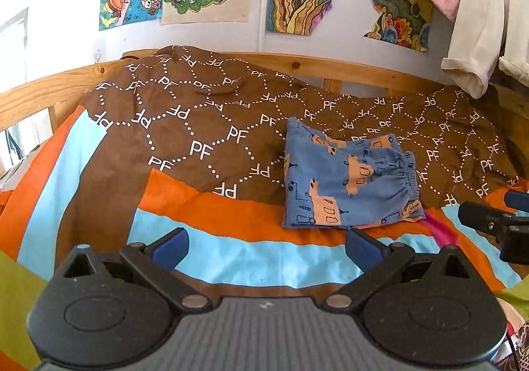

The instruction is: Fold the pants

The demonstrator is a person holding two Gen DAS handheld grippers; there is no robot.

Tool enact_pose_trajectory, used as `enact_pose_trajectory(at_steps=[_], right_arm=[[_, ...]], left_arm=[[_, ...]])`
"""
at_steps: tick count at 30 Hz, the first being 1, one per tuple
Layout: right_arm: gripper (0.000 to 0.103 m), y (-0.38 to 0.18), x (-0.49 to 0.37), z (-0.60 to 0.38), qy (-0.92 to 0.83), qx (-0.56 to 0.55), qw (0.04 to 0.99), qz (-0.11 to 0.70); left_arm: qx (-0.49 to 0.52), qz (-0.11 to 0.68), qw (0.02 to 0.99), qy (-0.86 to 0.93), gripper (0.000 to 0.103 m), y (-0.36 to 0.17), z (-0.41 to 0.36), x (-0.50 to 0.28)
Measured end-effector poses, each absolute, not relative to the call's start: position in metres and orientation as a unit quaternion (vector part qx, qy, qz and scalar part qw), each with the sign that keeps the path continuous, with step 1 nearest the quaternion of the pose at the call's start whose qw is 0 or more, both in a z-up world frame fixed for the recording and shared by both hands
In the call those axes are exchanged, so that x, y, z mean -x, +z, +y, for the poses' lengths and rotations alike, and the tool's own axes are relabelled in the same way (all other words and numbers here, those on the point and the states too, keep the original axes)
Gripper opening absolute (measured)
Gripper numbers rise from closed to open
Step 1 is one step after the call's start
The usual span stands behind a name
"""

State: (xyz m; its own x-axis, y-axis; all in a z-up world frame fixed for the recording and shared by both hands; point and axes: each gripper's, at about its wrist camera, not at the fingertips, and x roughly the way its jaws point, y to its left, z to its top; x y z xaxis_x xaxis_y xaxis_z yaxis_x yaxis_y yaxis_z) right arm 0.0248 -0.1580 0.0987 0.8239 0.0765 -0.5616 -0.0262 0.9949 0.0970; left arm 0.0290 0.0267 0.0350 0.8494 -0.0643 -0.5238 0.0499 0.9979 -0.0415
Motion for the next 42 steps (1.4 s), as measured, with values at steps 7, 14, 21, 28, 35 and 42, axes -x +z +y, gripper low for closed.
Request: enact_pose_trajectory(at_steps=[7, 14, 21, 28, 35, 42], right_arm=[[0.102, 0.0967, -0.0259, -0.1587, 0.025, -0.045, 0.953, 0.300], [0.102, 0.0957, -0.0262, -0.1590, 0.025, -0.046, 0.952, 0.302], [0.102, 0.0954, -0.0259, -0.1589, 0.026, -0.046, 0.951, 0.305], [0.102, 0.0947, -0.0261, -0.1591, 0.025, -0.048, 0.950, 0.307], [0.102, 0.0939, -0.0260, -0.1591, 0.024, -0.051, 0.949, 0.309], [0.102, 0.0933, -0.0293, -0.1584, 0.021, -0.053, 0.947, 0.317]], left_arm=[[0.013, 0.276, 0.961, -0.031, 0.103, 0.0335, 0.0254, -0.0297], [0.015, 0.279, 0.960, -0.032, 0.103, 0.0326, 0.0264, -0.0304], [0.019, 0.283, 0.958, -0.033, 0.103, 0.0327, 0.0277, -0.0320], [0.017, 0.287, 0.957, -0.032, 0.103, 0.0313, 0.0259, -0.0318], [0.015, 0.288, 0.957, -0.032, 0.103, 0.0312, 0.0245, -0.0318], [0.015, 0.293, 0.955, -0.028, 0.103, 0.0307, 0.0236, -0.0329]])
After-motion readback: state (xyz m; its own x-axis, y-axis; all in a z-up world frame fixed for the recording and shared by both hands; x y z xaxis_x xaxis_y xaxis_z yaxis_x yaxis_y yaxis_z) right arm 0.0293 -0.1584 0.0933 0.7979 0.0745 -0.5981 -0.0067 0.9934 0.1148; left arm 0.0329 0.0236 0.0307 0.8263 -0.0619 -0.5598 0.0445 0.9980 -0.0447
